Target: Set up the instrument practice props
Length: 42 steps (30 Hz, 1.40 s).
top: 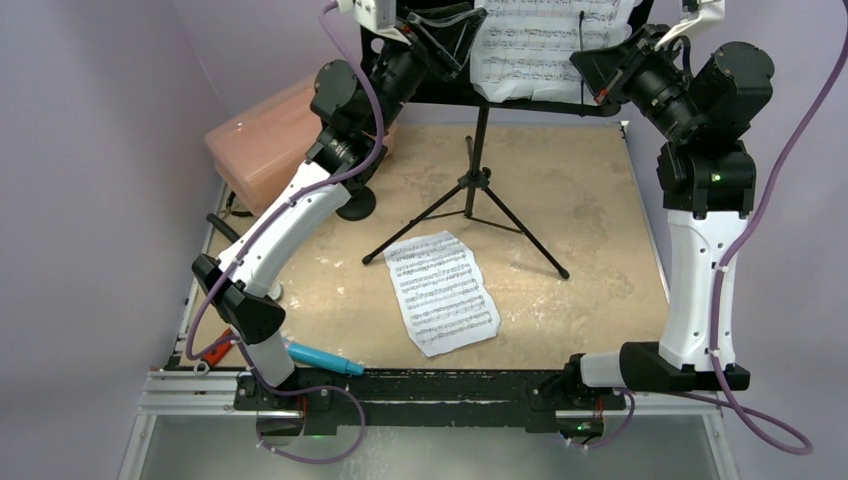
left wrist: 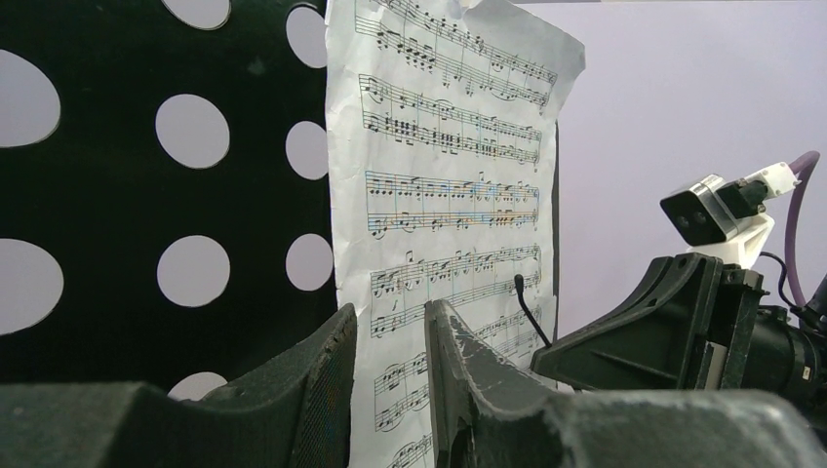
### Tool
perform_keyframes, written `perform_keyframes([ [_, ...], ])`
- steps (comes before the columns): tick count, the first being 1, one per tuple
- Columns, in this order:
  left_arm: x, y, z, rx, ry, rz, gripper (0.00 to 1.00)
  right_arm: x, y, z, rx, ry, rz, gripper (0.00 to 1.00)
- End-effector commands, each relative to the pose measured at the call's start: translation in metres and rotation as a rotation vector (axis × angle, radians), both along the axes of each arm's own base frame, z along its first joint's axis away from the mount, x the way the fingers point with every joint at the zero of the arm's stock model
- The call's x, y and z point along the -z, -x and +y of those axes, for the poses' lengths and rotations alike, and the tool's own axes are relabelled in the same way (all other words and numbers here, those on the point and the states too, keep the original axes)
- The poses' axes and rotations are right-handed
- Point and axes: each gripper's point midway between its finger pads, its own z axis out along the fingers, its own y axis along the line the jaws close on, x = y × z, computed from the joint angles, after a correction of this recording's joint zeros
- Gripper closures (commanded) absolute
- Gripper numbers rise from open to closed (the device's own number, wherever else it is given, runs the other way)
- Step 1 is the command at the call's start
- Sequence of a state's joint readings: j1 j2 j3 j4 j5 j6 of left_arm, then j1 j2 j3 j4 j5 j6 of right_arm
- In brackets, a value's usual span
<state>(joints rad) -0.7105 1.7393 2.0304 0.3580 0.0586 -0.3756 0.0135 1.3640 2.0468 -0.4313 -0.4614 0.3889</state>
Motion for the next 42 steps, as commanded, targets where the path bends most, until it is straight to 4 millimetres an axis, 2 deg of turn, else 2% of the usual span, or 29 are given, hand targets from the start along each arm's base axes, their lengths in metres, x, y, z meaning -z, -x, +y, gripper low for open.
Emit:
perform_keyframes([
  [1, 0.002, -0.001, -0.004, 0.012, 0.015, 0.012, 0.70, -0.043, 0.029, 0.008, -0.052, -0.017, -0.159, 1.00],
  [26, -0.002, 0.017, -0.044, 0.194, 0.073, 0.004, 0.86, -0.046, 0.030, 0.011, -0.074, -0.034, -0.163, 1.00],
  [29, -0.003, 0.017, -0.044, 0.183, 0.061, -0.007, 0.86, -0.046, 0.030, 0.011, -0.072, -0.033, -0.163, 1.00],
  [32, -0.004, 0.015, -0.035, 0.122, 0.034, -0.011, 0.76, -0.046, 0.030, 0.011, -0.072, -0.032, -0.163, 1.00],
  [37, -0.013, 0.019, -0.002, -0.029, 0.004, -0.030, 0.53, -0.045, 0.030, 0.011, -0.073, -0.033, -0.159, 1.00],
  [42, -0.012, 0.019, 0.032, -0.178, -0.001, -0.017, 0.41, -0.045, 0.030, 0.012, -0.077, -0.033, -0.158, 1.00],
])
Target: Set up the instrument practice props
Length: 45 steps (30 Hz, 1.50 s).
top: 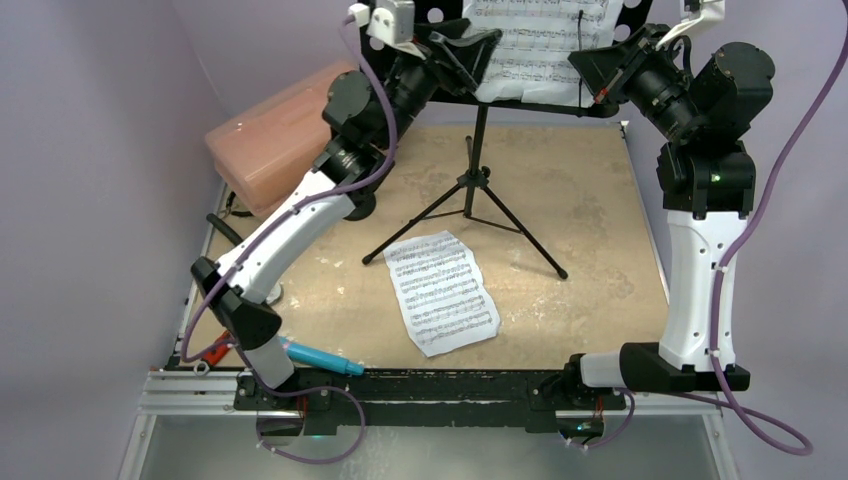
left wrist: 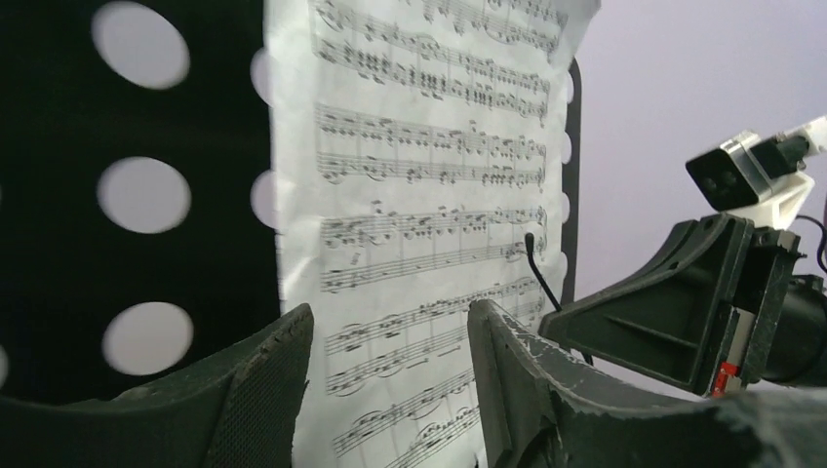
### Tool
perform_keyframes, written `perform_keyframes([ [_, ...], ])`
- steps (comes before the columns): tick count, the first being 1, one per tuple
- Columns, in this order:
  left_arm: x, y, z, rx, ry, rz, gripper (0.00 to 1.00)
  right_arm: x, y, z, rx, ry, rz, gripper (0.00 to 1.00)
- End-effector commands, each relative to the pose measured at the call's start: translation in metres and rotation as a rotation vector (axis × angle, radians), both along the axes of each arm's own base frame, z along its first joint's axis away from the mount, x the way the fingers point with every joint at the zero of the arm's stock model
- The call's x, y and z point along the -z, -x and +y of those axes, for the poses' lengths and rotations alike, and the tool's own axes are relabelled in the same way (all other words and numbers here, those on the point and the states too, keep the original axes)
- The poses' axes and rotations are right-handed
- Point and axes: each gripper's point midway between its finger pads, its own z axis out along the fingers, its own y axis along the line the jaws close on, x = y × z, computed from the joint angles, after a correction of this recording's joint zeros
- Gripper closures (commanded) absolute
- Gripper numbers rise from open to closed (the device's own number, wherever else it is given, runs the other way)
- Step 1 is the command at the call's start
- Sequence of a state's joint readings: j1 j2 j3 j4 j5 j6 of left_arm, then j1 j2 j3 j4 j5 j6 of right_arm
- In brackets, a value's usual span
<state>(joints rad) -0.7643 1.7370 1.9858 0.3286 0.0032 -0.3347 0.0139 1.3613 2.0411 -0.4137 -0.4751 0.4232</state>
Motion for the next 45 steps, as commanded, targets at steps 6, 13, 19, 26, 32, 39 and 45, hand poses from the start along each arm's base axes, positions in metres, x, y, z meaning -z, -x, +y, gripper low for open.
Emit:
perform_keyframes([
  [6, -0.036, 0.023, 0.067, -0.204, 0.039, -0.076, 0.35, -0.040, 0.027, 0.009, -0.060, -0.008, -0.156, 1.00],
  [13, -0.019, 0.007, 0.053, -0.195, -0.003, -0.018, 0.40, -0.043, 0.029, 0.009, -0.057, -0.010, -0.163, 1.00],
  [19, -0.010, -0.002, 0.039, -0.167, -0.025, 0.019, 0.43, -0.045, 0.031, 0.009, -0.058, -0.009, -0.169, 1.00],
  [26, -0.013, 0.003, 0.025, -0.093, -0.015, -0.002, 0.51, -0.047, 0.032, 0.010, -0.064, -0.011, -0.173, 1.00],
  [32, -0.017, 0.009, 0.013, -0.014, 0.023, -0.014, 0.59, -0.047, 0.033, 0.010, -0.069, -0.013, -0.174, 1.00],
  [39, -0.019, 0.010, -0.001, 0.057, 0.058, -0.011, 0.64, -0.048, 0.034, 0.011, -0.072, -0.017, -0.174, 1.00],
  [45, -0.016, 0.014, -0.015, 0.104, 0.072, -0.005, 0.67, -0.047, 0.034, 0.010, -0.071, -0.017, -0.173, 1.00],
])
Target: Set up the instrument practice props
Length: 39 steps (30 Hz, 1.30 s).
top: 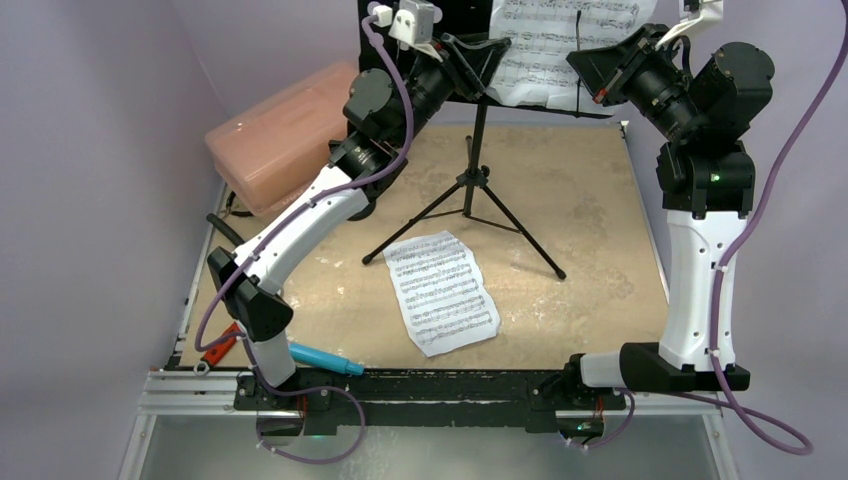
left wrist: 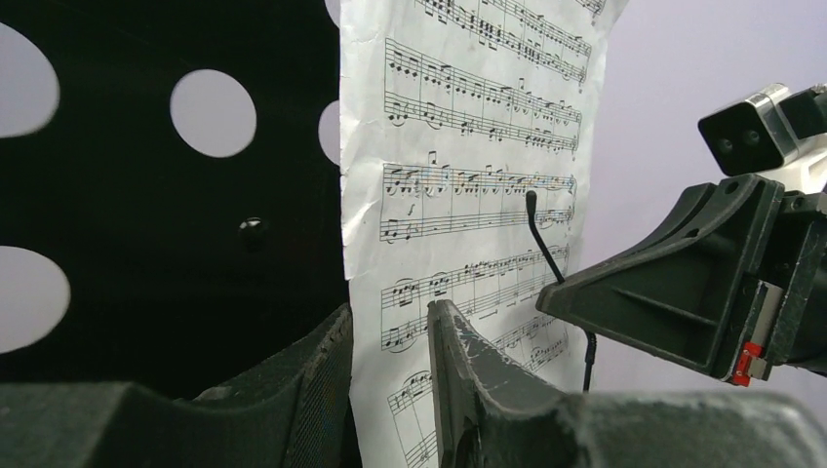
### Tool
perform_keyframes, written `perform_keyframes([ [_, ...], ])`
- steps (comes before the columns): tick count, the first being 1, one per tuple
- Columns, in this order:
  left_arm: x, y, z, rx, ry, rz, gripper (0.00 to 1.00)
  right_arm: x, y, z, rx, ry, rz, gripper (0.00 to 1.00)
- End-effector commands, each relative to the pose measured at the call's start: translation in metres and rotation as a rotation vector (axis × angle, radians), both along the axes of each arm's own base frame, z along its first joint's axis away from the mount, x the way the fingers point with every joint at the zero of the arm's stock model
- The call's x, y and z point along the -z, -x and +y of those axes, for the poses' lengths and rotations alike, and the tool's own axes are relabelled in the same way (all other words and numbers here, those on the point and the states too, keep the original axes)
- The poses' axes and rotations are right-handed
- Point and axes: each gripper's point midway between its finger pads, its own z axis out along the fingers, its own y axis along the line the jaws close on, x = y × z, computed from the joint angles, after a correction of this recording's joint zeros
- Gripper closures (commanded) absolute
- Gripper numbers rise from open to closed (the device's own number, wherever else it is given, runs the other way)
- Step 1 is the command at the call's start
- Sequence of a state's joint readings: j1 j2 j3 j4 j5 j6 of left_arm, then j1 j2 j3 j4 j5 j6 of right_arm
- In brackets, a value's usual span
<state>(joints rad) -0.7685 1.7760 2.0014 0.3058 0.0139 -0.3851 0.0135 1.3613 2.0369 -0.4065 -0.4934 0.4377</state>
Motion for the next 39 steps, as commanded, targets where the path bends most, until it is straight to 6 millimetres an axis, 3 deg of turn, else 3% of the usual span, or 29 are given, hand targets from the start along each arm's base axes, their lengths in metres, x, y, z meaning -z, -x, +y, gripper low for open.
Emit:
perform_keyframes([
  [1, -0.033, 0.022, 0.000, 0.064, 0.081, -0.063, 0.67, -0.048, 0.033, 0.007, -0.050, -0.010, -0.179, 1.00],
  [10, -0.035, 0.024, -0.002, 0.071, 0.097, -0.066, 0.68, -0.045, 0.031, 0.009, -0.059, -0.019, -0.169, 1.00],
  [14, -0.037, 0.026, 0.005, 0.042, 0.086, -0.075, 0.67, -0.047, 0.032, 0.007, -0.045, -0.022, -0.172, 0.99],
  [20, -0.045, 0.032, 0.028, -0.032, 0.091, -0.101, 0.49, -0.055, 0.037, 0.004, -0.030, -0.037, -0.200, 0.75],
  [30, -0.056, 0.054, 0.047, -0.025, 0.144, -0.163, 0.36, -0.065, 0.044, 0.002, -0.017, -0.057, -0.228, 0.46],
  [34, -0.059, 0.063, 0.049, -0.004, 0.142, -0.191, 0.32, -0.068, 0.045, 0.001, -0.011, -0.062, -0.234, 0.36],
  [39, -0.059, 0.073, 0.054, 0.004, 0.137, -0.223, 0.30, -0.071, 0.048, 0.001, -0.013, -0.065, -0.244, 0.31],
])
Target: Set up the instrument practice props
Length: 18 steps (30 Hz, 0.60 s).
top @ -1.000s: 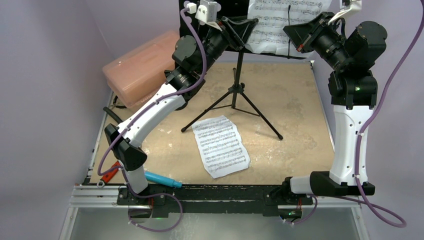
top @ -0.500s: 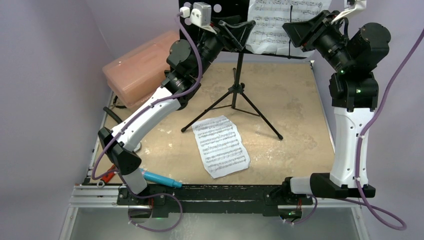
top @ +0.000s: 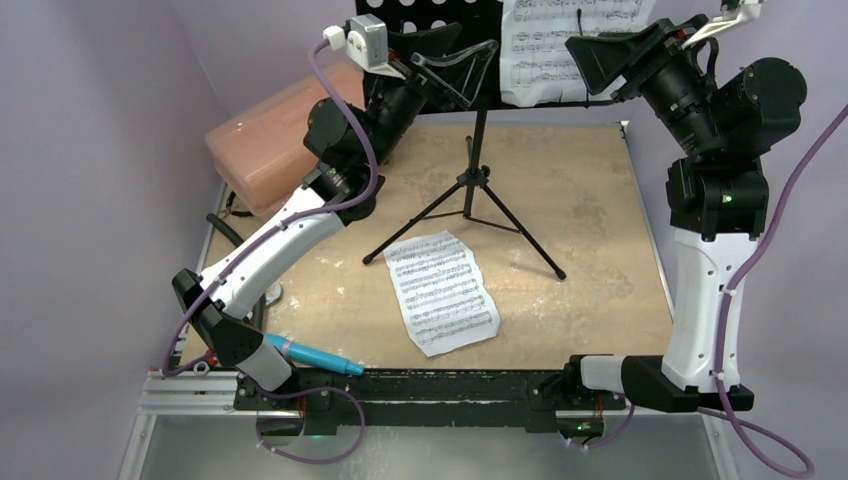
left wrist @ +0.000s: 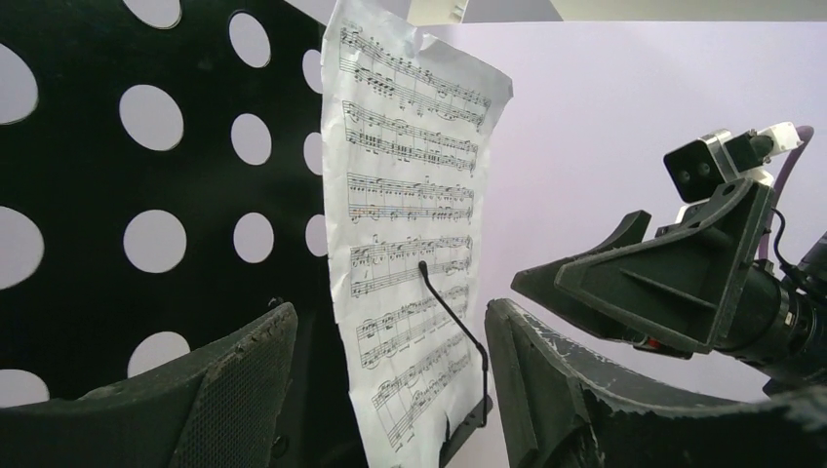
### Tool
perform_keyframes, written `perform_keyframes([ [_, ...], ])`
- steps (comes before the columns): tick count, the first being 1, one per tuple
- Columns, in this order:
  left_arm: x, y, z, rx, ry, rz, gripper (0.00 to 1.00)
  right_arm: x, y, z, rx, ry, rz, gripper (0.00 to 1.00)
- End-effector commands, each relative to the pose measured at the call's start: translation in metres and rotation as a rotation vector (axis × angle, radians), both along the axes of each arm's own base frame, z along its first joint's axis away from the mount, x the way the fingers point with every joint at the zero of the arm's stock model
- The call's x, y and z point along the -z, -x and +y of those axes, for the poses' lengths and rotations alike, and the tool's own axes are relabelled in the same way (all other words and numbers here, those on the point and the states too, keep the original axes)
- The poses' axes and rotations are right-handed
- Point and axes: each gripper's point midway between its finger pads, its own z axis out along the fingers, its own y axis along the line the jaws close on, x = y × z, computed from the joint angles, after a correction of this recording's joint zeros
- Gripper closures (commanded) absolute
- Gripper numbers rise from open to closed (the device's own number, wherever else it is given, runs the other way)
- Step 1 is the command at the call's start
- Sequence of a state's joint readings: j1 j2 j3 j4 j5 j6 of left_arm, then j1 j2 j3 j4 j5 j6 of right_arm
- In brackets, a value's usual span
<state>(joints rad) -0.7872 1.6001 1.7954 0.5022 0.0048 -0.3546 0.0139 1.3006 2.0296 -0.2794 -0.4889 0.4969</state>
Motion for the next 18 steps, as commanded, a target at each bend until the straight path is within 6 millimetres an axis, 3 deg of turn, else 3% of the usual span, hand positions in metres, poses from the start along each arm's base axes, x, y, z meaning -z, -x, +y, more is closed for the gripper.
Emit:
perform_keyframes([
  [1, -0.023, 0.026, 0.017, 0.004, 0.029, -0.093, 0.30, -0.027, 0.018, 0.001, -0.004, -0.012, -0.095, 0.31],
  [6, -0.021, 0.027, 0.024, -0.024, 0.013, -0.087, 0.29, -0.024, 0.018, 0.002, -0.011, -0.011, -0.087, 0.29],
  [10, -0.016, 0.028, 0.030, -0.042, -0.002, -0.069, 0.35, -0.022, 0.018, 0.002, -0.012, -0.011, -0.082, 0.28],
  [15, -0.003, 0.025, 0.048, -0.117, -0.030, 0.001, 0.38, -0.021, 0.017, 0.002, -0.017, -0.014, -0.078, 0.28],
  [18, 0.006, 0.023, 0.070, -0.202, -0.040, 0.060, 0.38, -0.019, 0.016, 0.004, -0.027, -0.017, -0.071, 0.28],
])
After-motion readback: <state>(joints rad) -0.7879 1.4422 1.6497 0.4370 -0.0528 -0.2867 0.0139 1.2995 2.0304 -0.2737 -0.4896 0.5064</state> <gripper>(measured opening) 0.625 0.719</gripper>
